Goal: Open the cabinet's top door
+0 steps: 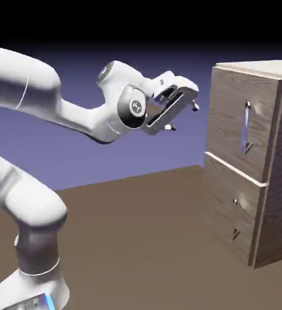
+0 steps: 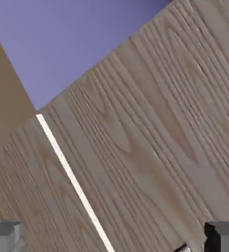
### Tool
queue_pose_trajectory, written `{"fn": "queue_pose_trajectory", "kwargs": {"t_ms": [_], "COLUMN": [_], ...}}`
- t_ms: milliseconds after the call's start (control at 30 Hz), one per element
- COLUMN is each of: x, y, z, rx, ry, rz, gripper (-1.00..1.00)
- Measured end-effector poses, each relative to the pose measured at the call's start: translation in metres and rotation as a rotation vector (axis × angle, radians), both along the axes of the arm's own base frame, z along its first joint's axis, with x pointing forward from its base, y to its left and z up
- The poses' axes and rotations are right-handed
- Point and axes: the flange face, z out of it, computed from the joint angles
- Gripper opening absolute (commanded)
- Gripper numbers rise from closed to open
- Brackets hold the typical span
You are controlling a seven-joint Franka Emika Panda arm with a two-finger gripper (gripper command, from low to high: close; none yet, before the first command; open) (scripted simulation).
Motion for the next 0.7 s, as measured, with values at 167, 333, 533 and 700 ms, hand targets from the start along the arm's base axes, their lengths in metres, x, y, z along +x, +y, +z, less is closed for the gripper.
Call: {"fn": "queue_pose_trajectory", "kwargs": {"t_ms": [167, 333, 533, 700], "x": [-0.003, -0.003, 0.001, 0.009], "y": [-0.007, -0.019, -0.036, -0.051], "z": [0.011, 0.017, 0.017, 0.011], "rx": [-0.211, -0.422, -0.678, -0.893], "ry": [-0.077, -0.153, -0.237, -0.298], "rz": [0.111, 0.203, 0.291, 0.348], "gripper": [0.00, 0.00, 0.00, 0.00]}}
